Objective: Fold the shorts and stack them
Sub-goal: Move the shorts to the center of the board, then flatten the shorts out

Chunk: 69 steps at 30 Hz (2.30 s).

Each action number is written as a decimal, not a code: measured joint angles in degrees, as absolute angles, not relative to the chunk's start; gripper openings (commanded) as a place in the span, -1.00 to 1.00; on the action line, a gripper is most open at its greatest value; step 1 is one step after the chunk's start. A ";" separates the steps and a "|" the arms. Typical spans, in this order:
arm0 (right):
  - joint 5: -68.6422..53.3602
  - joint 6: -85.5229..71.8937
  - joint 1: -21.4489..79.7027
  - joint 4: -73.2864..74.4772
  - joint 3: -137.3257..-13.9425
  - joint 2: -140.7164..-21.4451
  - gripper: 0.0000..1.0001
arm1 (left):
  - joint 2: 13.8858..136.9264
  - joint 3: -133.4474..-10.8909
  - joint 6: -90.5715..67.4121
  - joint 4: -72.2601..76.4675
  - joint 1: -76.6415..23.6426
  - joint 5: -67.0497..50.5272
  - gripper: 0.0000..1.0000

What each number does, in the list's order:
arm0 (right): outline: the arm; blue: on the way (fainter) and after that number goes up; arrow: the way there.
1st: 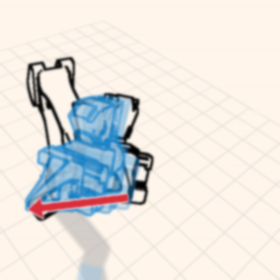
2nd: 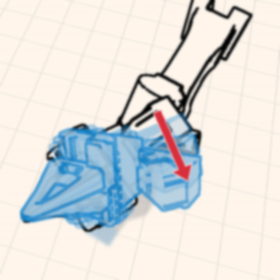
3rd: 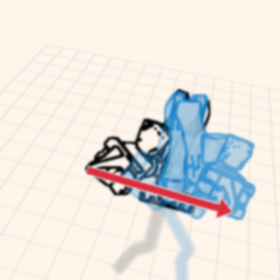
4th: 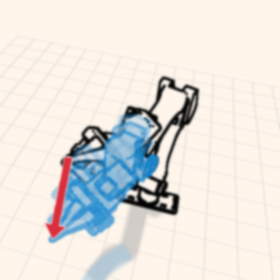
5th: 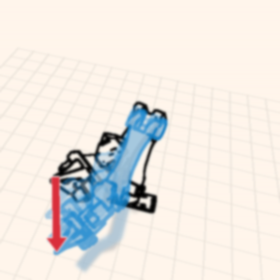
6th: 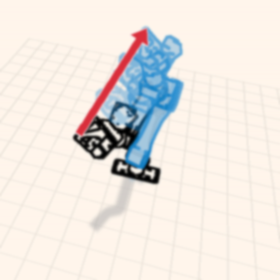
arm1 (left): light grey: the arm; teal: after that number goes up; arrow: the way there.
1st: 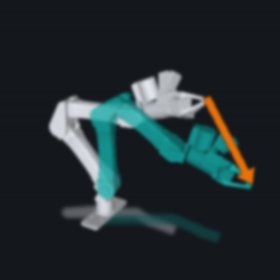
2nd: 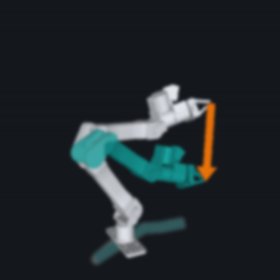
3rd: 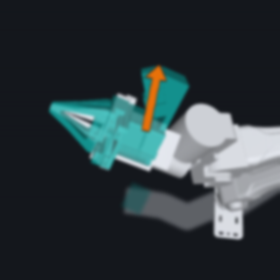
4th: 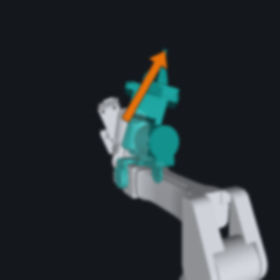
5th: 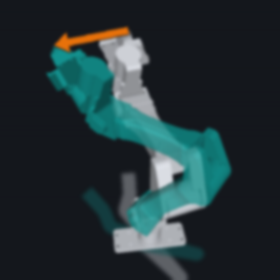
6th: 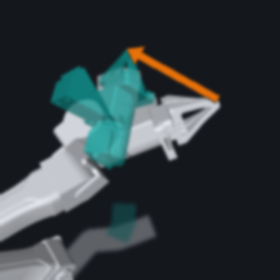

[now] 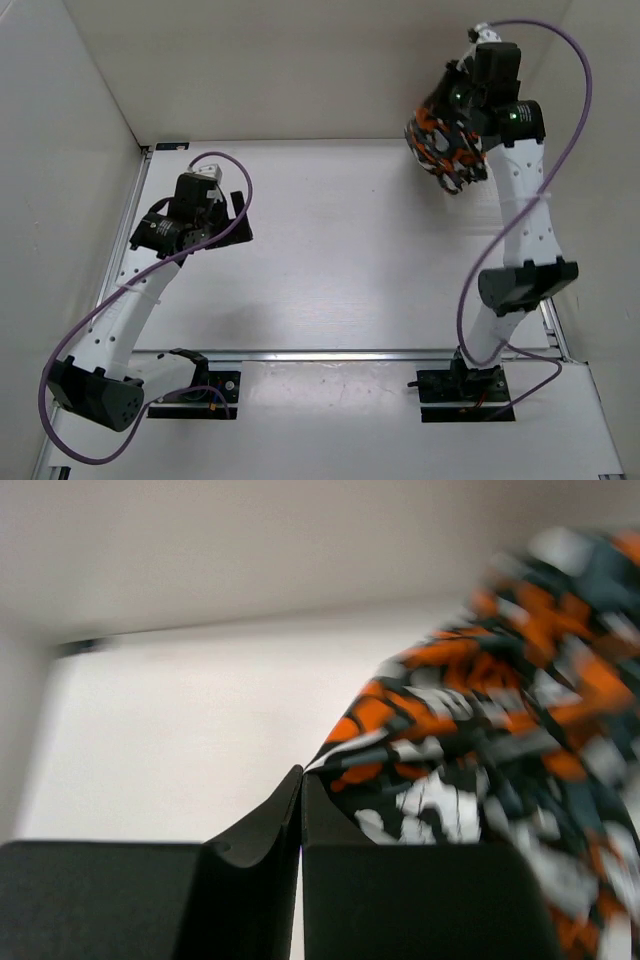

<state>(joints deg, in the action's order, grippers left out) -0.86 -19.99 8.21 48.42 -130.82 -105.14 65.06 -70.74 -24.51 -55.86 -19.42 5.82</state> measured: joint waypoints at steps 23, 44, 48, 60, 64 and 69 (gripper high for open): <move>-2.17 -24.91 28.58 39.29 -63.18 -85.49 0.57 | 67.90 -78.08 -26.17 -61.21 -5.37 0.12 1.00; -0.47 -34.54 60.86 34.13 -61.98 -97.27 0.24 | 89.34 -54.06 -38.35 -49.74 -17.28 -3.05 -0.71; 1.54 -35.11 60.73 31.16 -62.00 -99.81 -0.82 | 89.30 -59.88 -37.98 -51.44 -18.94 -0.69 -0.79; 12.08 -31.00 43.53 32.40 -62.94 -92.62 -0.99 | 88.09 -85.32 -36.01 -63.57 -26.59 10.39 -0.79; 14.79 -27.70 30.72 33.15 -64.93 -87.92 -0.85 | 87.92 -88.38 -35.16 -64.62 -32.08 8.71 0.71; 14.72 -25.12 19.42 35.68 -71.05 -89.10 0.66 | 92.09 -90.26 -33.67 -64.90 -39.16 3.57 1.00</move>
<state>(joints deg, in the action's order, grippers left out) 14.72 -25.12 19.42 35.68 -71.05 -89.10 92.09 -90.26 -33.67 -64.90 -39.16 3.57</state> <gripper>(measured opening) 0.766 0.986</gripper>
